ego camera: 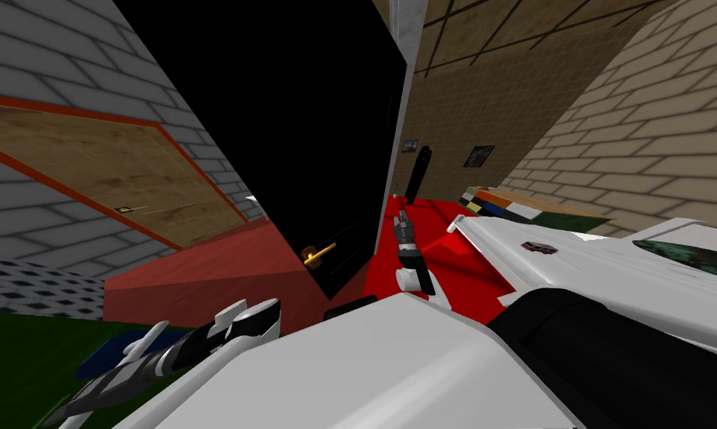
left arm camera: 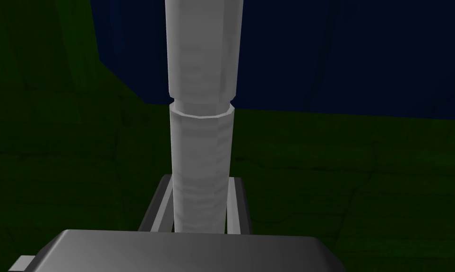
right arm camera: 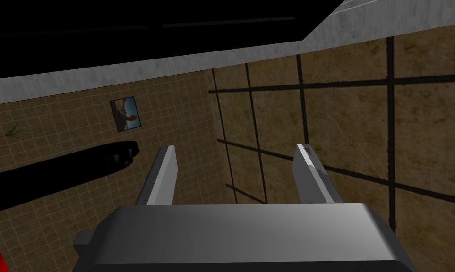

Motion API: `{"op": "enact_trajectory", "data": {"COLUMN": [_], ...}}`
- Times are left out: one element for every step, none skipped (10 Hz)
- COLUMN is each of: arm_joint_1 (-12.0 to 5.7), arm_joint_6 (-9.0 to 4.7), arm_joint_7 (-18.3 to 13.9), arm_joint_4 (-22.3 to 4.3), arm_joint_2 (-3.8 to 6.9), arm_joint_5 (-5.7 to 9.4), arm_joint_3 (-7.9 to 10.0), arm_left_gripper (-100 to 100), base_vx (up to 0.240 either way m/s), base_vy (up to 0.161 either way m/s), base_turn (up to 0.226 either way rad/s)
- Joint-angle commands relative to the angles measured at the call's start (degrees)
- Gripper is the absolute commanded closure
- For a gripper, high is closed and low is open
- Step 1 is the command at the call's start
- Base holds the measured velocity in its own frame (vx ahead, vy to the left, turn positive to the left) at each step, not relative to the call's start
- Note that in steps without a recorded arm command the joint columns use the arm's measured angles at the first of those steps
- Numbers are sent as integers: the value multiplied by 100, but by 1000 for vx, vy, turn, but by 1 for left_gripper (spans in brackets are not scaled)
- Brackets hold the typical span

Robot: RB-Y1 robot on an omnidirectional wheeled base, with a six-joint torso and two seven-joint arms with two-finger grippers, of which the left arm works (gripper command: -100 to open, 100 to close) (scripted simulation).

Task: Push the door open

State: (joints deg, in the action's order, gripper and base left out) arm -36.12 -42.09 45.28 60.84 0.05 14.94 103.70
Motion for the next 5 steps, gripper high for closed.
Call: {"op": "enact_trajectory", "data": {"arm_joint_1": [-46,-46,-79,-91,-113], "arm_joint_6": [-90,-90,-139,-155,-186], "arm_joint_7": [33,33,72,85,111], "arm_joint_4": [117,117,173,192,227], "arm_joint_2": [159,159,193,194,177], "arm_joint_5": [15,15,55,68,93], "arm_joint_3": [89,89,235,283,378], "arm_left_gripper": [100,100,100,100,100], "base_vx": [80,32,40,77,88], "base_vy": [182,138,192,186,157], "base_turn": [29,23,5,10,30]}}
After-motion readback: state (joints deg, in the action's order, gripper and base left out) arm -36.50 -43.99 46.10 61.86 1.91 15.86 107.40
